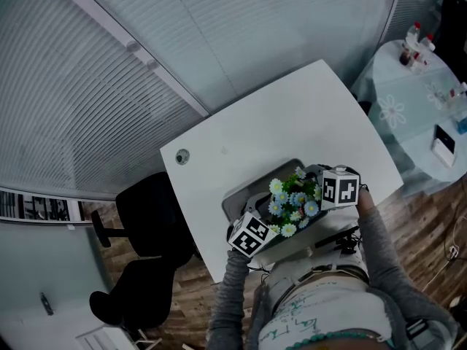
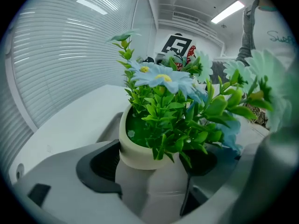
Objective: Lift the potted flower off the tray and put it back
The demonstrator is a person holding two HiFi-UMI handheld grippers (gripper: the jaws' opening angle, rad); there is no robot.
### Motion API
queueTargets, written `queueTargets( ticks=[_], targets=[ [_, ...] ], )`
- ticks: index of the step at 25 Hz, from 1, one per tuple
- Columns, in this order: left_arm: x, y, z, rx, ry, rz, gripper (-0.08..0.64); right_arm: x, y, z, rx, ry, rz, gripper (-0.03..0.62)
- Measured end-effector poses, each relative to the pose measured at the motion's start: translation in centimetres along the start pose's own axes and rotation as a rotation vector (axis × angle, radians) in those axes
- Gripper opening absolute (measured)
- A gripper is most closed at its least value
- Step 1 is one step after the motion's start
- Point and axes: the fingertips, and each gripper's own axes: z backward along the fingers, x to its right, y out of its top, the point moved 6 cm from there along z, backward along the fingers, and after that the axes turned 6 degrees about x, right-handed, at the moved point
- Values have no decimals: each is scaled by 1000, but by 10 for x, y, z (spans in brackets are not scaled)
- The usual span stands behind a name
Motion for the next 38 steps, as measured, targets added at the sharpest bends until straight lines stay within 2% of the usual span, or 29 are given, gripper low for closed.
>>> queueTargets(
  ticks=[10, 30, 38],
  targets=[
    [-2, -10, -9, -42, -2, -6, 407, 2, -16, -12, 46, -5, -17, 390],
    [-2, -15, -13, 25, -3, 21, 407, 3, -29, -11, 204, -5, -67, 390],
    [-3, -15, -11, 50, 5, 27, 407, 3, -29, -10, 222, -3, -69, 390]
  ],
)
